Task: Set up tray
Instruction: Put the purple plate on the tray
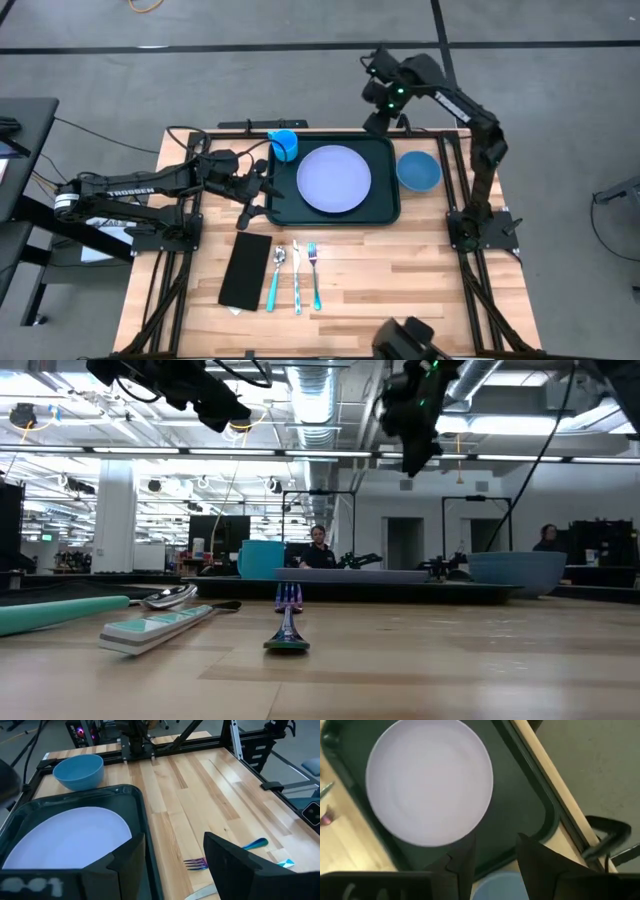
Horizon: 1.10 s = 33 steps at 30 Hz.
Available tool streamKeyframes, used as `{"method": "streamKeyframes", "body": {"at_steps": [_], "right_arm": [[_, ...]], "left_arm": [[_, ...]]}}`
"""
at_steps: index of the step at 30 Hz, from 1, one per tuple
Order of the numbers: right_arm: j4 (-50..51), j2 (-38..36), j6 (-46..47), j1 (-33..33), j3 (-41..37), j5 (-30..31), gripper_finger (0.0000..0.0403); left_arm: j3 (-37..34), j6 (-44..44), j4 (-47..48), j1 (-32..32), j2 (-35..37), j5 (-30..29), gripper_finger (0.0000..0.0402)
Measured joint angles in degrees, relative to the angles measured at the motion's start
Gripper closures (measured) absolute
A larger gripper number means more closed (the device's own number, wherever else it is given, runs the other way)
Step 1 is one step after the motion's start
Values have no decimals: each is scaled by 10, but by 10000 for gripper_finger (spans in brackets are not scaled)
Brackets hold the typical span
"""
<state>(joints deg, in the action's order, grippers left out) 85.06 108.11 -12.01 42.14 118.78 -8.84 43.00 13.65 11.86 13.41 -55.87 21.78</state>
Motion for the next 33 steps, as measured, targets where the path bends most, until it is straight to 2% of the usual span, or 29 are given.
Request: {"method": "streamKeyframes", "body": {"at_steps": [8, 13, 24, 29, 33], "right_arm": [[48, -63, 18, -15, -3, 0, 275], [49, -107, 26, -28, -42, -1, 275], [22, -210, 35, -47, -227, -1, 278], [-31, -234, 35, -47, -315, -1, 278], [-129, -229, 91, -51, -362, -2, 278]], "left_arm": [[0, -15, 7, 0, 0, 0, 210], [0, -24, 7, 0, 0, 1, 210], [0, -30, 7, 0, 0, 2, 210], [0, -37, 7, 0, 0, 2, 210], [0, -37, 7, 0, 0, 2, 210]]}}
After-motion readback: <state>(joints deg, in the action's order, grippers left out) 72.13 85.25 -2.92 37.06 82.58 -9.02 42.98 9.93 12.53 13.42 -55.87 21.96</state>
